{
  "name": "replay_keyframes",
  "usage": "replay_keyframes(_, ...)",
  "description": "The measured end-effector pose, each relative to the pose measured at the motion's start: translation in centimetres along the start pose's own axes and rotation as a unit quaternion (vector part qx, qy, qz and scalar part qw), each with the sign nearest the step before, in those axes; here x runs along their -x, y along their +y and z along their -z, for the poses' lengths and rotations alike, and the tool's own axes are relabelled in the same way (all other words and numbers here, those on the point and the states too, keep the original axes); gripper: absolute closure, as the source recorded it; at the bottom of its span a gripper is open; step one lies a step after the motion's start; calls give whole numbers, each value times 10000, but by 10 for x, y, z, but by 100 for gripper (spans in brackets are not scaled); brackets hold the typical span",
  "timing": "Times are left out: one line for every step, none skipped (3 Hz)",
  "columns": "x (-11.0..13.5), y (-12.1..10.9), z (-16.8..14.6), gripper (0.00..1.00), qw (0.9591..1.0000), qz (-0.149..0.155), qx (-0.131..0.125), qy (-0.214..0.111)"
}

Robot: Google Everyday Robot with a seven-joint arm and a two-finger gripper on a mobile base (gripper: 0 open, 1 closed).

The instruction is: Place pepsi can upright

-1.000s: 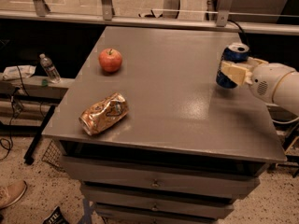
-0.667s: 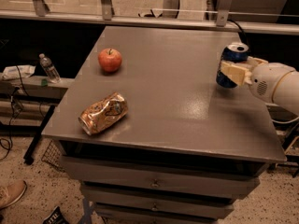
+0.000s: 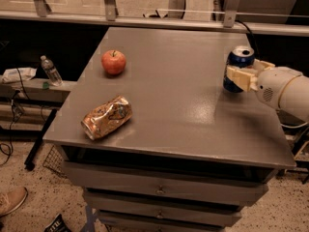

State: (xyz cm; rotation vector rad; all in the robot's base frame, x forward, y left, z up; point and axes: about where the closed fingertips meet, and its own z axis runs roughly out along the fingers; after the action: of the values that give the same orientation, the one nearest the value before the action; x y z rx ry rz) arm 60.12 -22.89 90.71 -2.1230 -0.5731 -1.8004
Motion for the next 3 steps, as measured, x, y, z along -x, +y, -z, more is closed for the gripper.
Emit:
replay_keyframes(7,-2,-1,100,9998,187,16,30)
replay_keyframes(12,-3,-2,100,9999,105,-5,111)
replay_keyframes(17,-3,-3,100,9998,-44,-15,184)
